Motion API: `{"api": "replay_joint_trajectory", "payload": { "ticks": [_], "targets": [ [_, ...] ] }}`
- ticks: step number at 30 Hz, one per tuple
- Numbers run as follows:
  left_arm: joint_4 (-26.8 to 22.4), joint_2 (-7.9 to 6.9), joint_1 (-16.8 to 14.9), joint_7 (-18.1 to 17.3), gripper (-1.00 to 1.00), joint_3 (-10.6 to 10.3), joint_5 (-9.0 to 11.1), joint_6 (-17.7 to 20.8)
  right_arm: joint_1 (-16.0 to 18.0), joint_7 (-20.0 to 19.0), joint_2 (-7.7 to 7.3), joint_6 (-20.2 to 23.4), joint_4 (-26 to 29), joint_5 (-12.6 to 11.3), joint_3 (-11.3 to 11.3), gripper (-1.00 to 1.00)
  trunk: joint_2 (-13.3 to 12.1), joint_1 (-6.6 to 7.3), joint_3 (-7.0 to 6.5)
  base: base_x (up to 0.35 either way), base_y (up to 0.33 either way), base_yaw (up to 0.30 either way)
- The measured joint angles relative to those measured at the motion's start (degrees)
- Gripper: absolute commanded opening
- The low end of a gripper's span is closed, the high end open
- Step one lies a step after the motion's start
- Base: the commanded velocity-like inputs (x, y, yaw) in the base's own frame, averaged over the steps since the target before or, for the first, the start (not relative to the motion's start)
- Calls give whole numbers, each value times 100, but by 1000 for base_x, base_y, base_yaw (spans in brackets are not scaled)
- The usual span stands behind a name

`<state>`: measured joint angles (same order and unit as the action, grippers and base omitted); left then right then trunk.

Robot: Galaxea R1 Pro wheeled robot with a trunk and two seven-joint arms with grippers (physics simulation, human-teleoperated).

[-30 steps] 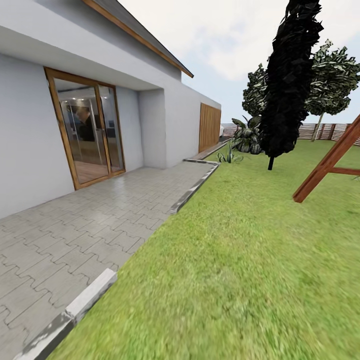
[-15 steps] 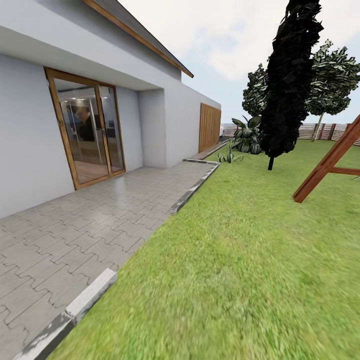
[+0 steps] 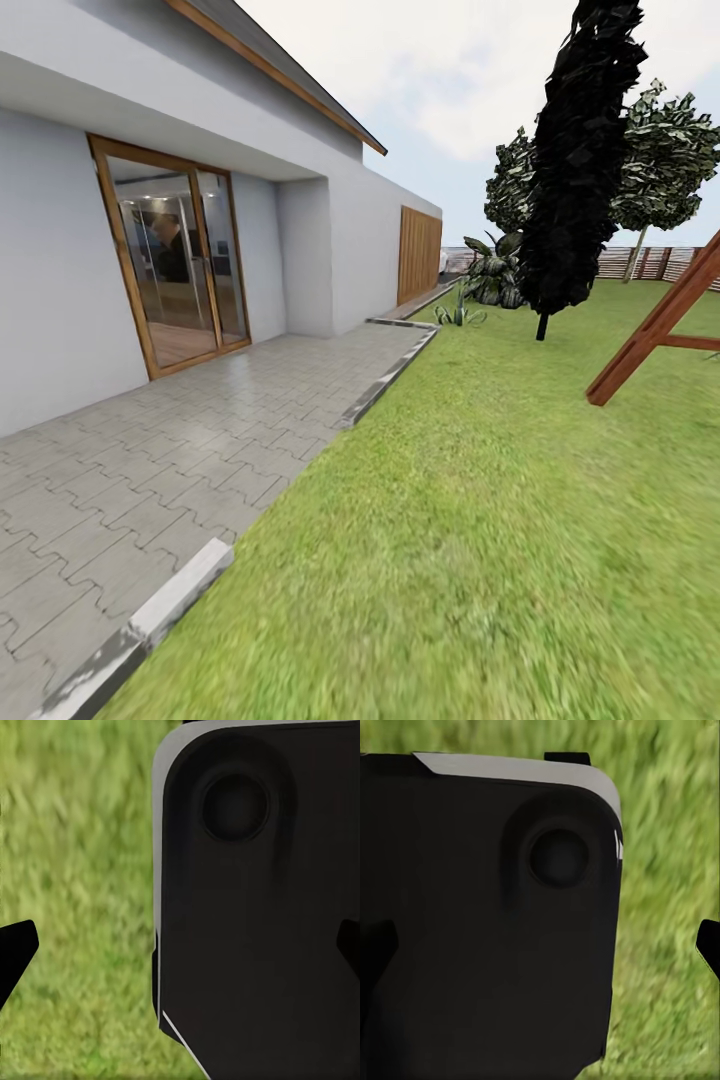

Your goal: Take the three Easter eggs out of the wicker basket on the lawn in the garden, then place them on the lawn next to a single tree (choose any tree) so that all three eggs are next to the same tree and none are left in the basket.

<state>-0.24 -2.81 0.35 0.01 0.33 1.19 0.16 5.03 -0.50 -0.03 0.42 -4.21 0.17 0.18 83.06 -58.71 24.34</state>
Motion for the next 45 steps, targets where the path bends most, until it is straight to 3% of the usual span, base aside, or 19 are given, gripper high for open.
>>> {"api": "replay_joint_trajectory", "payload": {
  "ticks": [6, 35, 45],
  "targets": [
    [0, 0, 0, -1, 100, -2, 0, 3, 0, 2, 16, -21, 6, -1, -1, 100, 0, 1, -2, 308, 0, -63],
    [0, 0, -1, 1, 100, -3, 4, 8, -1, 2, 22, -26, 10, -50, -18, 100, 0, 1, -16, 329, 0, -294],
    [0, 0, 0, -1, 100, -8, 0, 8, -1, 2, 20, -26, 10, -48, -18, 100, 0, 1, -16, 330, 0, -143]
  ]
}}
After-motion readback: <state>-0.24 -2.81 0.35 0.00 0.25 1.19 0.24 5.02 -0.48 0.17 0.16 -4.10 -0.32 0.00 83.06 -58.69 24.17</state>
